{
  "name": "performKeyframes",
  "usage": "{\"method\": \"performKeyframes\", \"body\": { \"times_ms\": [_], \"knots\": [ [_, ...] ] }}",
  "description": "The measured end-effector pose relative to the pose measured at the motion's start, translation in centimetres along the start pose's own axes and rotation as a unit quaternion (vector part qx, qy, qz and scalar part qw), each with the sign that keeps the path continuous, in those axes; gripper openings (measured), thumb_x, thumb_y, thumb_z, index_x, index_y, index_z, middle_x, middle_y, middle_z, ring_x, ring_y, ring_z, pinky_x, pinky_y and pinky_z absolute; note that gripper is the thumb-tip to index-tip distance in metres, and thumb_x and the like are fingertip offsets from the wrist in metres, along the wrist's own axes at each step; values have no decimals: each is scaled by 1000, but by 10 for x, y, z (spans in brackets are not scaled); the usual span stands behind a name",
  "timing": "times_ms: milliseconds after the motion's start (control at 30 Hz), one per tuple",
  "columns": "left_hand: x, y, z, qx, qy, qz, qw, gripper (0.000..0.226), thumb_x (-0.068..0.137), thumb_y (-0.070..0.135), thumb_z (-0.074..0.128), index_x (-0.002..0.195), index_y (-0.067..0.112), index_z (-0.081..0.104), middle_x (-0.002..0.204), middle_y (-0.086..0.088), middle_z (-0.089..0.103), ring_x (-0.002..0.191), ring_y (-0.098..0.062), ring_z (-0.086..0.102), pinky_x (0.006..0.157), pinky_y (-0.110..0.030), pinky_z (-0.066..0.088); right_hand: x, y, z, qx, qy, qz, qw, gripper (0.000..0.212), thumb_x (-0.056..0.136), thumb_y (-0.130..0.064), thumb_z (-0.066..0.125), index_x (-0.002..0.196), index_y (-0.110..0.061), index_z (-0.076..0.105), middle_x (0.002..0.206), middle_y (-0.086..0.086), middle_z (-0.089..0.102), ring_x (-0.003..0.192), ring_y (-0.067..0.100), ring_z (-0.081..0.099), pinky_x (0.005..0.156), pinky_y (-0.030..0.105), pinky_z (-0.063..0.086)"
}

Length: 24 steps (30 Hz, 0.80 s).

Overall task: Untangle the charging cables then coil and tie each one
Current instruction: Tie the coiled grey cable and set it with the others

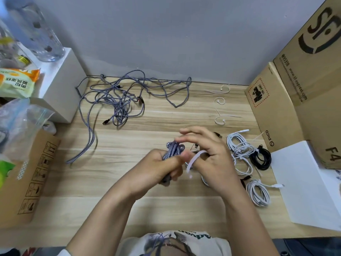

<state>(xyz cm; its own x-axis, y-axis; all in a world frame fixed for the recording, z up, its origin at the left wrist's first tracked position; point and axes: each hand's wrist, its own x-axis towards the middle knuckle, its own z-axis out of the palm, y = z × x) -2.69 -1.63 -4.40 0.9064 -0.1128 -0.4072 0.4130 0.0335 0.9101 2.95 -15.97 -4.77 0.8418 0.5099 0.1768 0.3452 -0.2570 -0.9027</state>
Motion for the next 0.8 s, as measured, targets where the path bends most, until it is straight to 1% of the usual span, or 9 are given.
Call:
{"method": "performKeyframes", "body": {
  "times_ms": [100, 167, 200, 300, 400, 500, 600, 667, 800],
  "knots": [
    [-6, 4, -5, -21, -110, 1, 994, 41, 70, 42, 57, 38, 23, 40, 40, 11, 35, 45, -9, 35, 49, -22, 29, 0, 2, -2, 12, -100, 21, 995, 54, 73, -71, 56, 116, -38, 62, 106, -16, 66, 105, 7, 61, 88, 30, 49],
    [-10, 6, -11, -53, -145, -10, 988, 33, 67, 37, 59, 44, 20, 43, 39, 11, 35, 43, -9, 36, 49, -23, 31, -1, 2, 0, 38, -144, 40, 988, 73, 59, -86, 49, 117, -42, 62, 106, -13, 67, 104, 9, 63, 88, 34, 50],
    [-11, 7, -13, -72, -149, -18, 986, 34, 65, 36, 60, 47, 13, 43, 38, 10, 37, 42, -8, 39, 48, -22, 33, -3, 2, 2, 55, -147, 43, 987, 74, 54, -87, 52, 113, -44, 62, 104, -15, 67, 101, 9, 63, 88, 33, 50],
    [-9, 8, -15, -115, -133, -27, 984, 33, 62, 40, 62, 44, 15, 49, 40, 3, 42, 43, -11, 46, 44, -20, 36, -7, 0, 10, 86, -89, 41, 992, 55, 52, -80, 62, 96, -47, 59, 90, -23, 66, 83, 3, 64, 77, 26, 51],
    [-8, 8, -11, -146, -122, 3, 982, 40, 64, 52, 69, 47, 20, 52, 48, 0, 49, 48, -13, 47, 40, -17, 32, -9, 1, 16, 168, -23, 80, 982, 49, 55, -75, 69, 90, -41, 63, 71, -1, 70, 62, 20, 65, 63, 39, 54],
    [-7, 7, -3, -168, -98, 42, 980, 48, 59, 69, 71, 56, 23, 58, 56, 0, 55, 51, -13, 50, 39, -15, 30, -7, -4, 15, 235, 1, 81, 969, 48, 63, -64, 72, 90, -26, 63, 59, 0, 64, 45, 15, 58, 48, 26, 48],
    [-4, 7, 6, -147, -42, 79, 985, 33, 70, 58, 63, 60, 27, 62, 56, 2, 58, 51, -13, 52, 37, -15, 30, -6, -8, 11, 290, 8, 70, 954, 52, 66, -53, 71, 93, -11, 57, 56, -4, 59, 39, 9, 54, 38, 22, 44],
    [-2, 7, 8, -138, -27, 89, 986, 30, 73, 53, 54, 60, 27, 61, 55, 1, 56, 50, -13, 50, 37, -14, 28, -6, -7, 9, 286, -1, 74, 956, 55, 67, -54, 71, 95, -9, 56, 57, -2, 59, 40, 12, 55, 39, 23, 45],
    [-2, 2, 6, -119, -20, 68, 990, 30, 67, 55, 54, 55, 28, 54, 51, 4, 47, 49, -12, 48, 40, -13, 23, -6, -2, 6, 282, -48, 111, 952, 58, 66, -55, 73, 102, -13, 56, 61, 3, 63, 47, 20, 62, 45, 29, 50]
  ]
}}
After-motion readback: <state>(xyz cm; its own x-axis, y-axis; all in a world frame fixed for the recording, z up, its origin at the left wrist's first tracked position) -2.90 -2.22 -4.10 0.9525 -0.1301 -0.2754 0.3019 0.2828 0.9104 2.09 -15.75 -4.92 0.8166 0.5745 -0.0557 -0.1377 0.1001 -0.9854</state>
